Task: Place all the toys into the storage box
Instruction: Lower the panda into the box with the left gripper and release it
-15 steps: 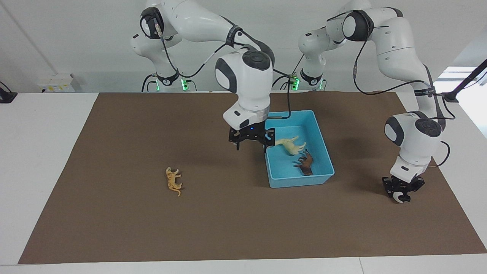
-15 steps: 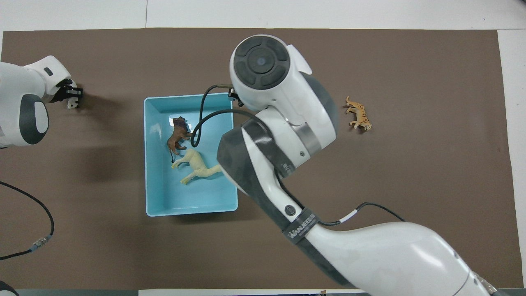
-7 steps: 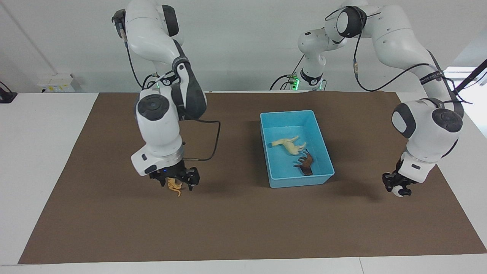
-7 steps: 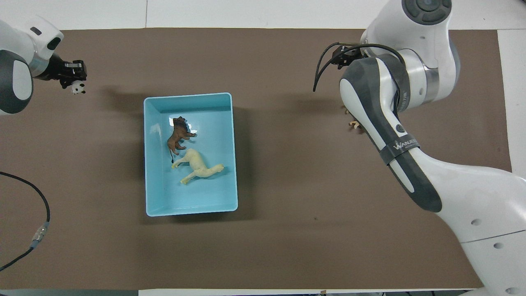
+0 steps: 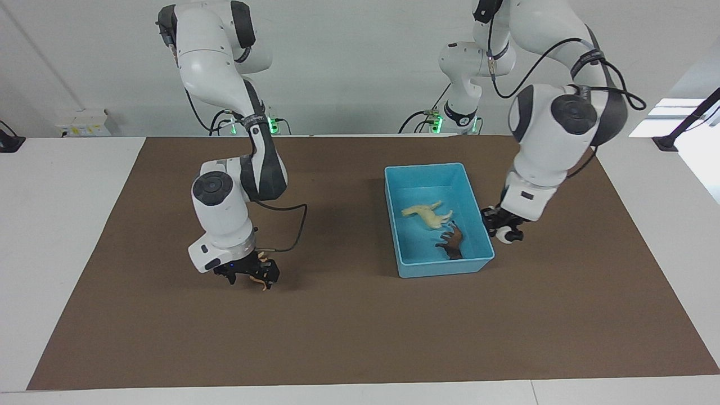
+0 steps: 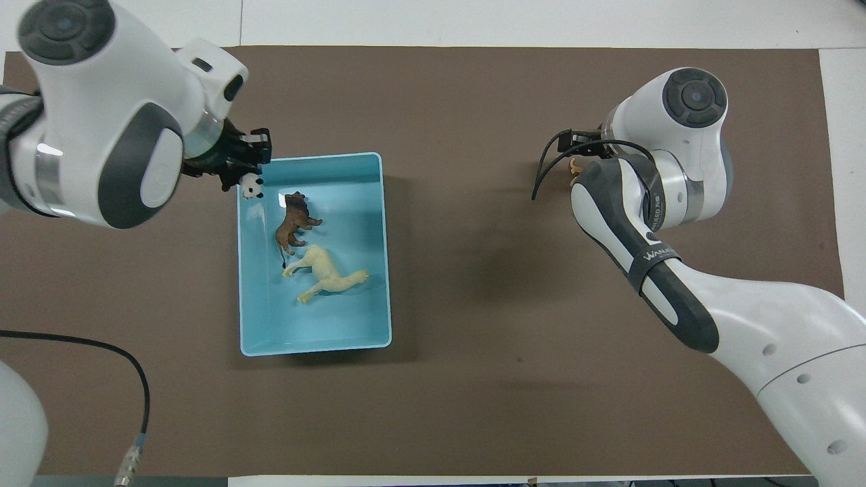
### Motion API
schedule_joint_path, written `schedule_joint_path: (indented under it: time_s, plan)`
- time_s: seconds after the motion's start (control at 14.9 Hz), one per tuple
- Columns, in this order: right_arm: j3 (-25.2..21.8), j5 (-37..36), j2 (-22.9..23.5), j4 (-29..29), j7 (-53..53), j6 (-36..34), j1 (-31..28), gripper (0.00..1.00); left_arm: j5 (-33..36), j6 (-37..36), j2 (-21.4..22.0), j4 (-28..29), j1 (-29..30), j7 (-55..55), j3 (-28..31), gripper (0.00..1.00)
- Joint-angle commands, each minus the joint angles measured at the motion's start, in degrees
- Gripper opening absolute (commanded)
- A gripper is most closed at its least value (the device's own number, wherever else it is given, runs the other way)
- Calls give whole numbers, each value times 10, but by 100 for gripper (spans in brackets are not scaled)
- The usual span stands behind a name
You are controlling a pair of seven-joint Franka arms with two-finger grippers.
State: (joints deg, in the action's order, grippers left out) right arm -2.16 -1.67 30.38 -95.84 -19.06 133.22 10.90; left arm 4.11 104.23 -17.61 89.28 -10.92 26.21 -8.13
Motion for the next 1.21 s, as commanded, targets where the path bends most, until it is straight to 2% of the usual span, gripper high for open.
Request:
schedule_joint_path:
  time_s: [0.0, 0.2, 0.34, 0.47, 0.6, 0.67, 0.87, 0.94, 1.01, 1.07, 1.14]
  plan:
    - [9, 8, -37, -55, 31, 14, -14, 100, -8, 95, 60, 141, -17, 21, 12, 100]
    - [13, 9, -46, -77, 32, 19, -8, 100, -10, 88, 64, 124, -24, 27, 11, 100]
    - [13, 22, -47, -77, 32, 18, 2, 100, -10, 58, 84, 109, -18, 19, 14, 100]
    - [13, 24, -47, -75, 37, 20, 13, 100, -10, 19, 107, 86, 11, 4, 18, 100]
    - [12, 25, -51, -93, 83, 22, 13, 100, -11, -30, 117, 54, 52, -64, 16, 100]
    - [12, 25, -54, -105, 115, 40, 12, 100, -18, -62, 122, 38, 70, -102, 15, 100]
    - [11, 25, -63, -181, 189, 155, 5, 100, -26, -153, 134, -7, 86, -158, 21, 100]
    - [11, 25, -64, -187, 200, 161, 5, 77, -21, -184, 139, -22, 85, -166, 22, 100]
    - [11, 25, -63, -185, 202, 162, 5, 36, -22, -198, 150, -30, 86, -172, 24, 100]
    - [11, 25, -63, -183, 190, 161, 7, 0, -24, -201, 156, -31, 83, -173, 30, 100]
    - [11, 26, -63, -180, 166, 154, 10, 0, -25, -212, 162, -31, 81, -174, 36, 100]
